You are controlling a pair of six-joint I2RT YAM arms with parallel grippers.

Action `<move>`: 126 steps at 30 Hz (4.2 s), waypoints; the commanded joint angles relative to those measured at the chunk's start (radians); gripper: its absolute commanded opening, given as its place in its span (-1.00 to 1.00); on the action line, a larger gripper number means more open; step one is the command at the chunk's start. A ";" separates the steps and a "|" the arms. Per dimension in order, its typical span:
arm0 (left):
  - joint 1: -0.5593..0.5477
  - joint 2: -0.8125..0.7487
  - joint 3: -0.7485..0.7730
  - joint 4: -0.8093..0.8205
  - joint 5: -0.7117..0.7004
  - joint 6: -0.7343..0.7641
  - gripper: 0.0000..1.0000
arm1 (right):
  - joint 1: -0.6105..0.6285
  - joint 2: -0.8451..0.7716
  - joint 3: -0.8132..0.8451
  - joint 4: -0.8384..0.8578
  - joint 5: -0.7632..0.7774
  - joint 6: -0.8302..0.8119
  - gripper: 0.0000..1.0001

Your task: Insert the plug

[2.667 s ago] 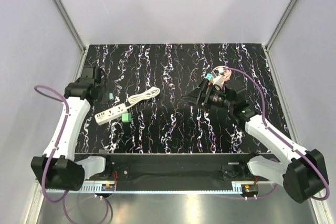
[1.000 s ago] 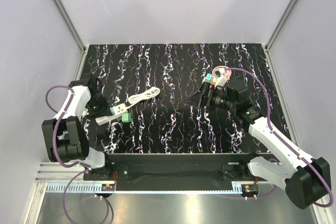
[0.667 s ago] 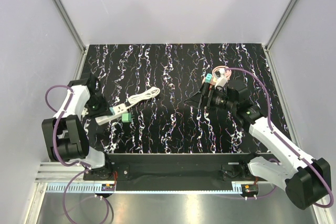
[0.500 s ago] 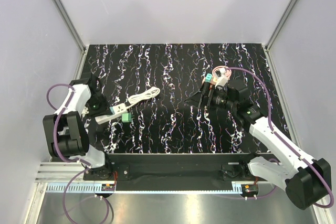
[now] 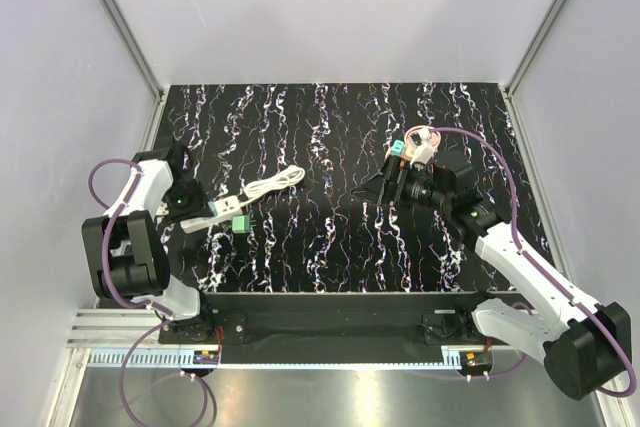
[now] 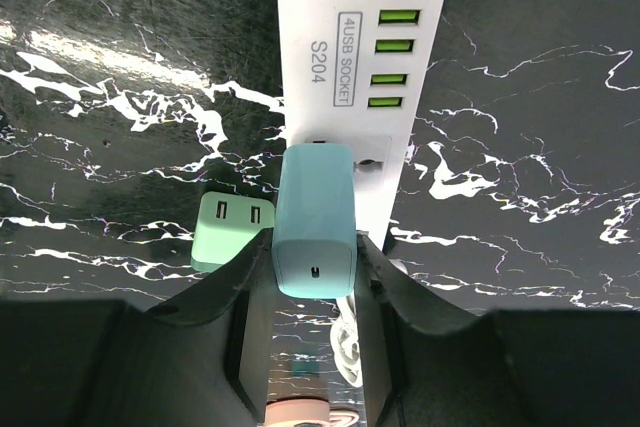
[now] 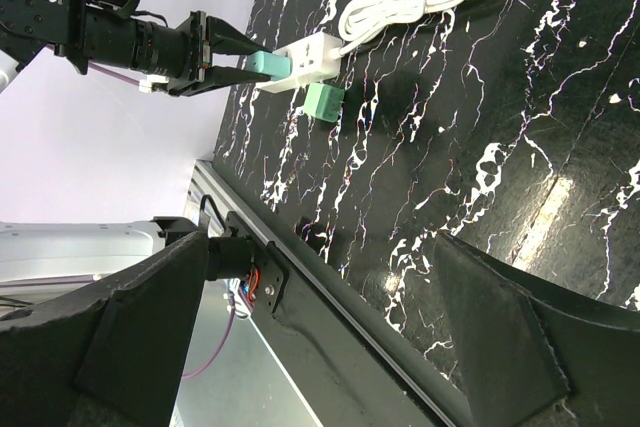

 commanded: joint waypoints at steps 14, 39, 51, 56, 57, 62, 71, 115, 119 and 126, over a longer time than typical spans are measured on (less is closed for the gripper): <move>0.002 0.157 -0.127 0.054 0.010 0.012 -1.00 | 0.001 -0.011 0.031 0.008 0.029 -0.016 0.99; -0.016 0.148 -0.242 0.157 -0.075 0.060 -1.00 | 0.000 -0.014 0.030 -0.011 0.045 -0.033 0.99; -0.093 0.214 -0.121 0.045 -0.147 0.048 -1.00 | 0.001 -0.046 0.023 -0.023 0.048 -0.036 1.00; -0.091 0.194 -0.072 0.051 -0.135 0.120 -0.97 | 0.001 -0.057 0.026 -0.032 0.049 -0.043 0.99; -0.091 0.182 -0.064 0.049 -0.133 0.135 -0.85 | 0.001 -0.058 0.026 -0.035 0.049 -0.044 0.99; -0.091 0.099 0.014 0.005 -0.151 0.184 0.20 | 0.001 -0.075 0.026 -0.038 0.057 -0.038 0.99; -0.091 0.062 0.117 -0.099 -0.162 0.265 0.73 | 0.001 -0.072 0.020 -0.035 0.052 -0.021 0.99; 0.289 -0.476 -0.328 0.884 0.655 0.858 0.93 | 0.526 1.175 0.691 0.452 0.033 -0.892 0.92; 0.291 -0.470 -0.318 0.887 0.657 0.859 0.90 | 0.536 1.210 0.692 0.494 0.058 -0.921 0.90; 0.291 -0.467 -0.333 0.894 0.674 0.885 0.85 | 0.538 1.253 0.709 0.514 0.036 -0.970 0.88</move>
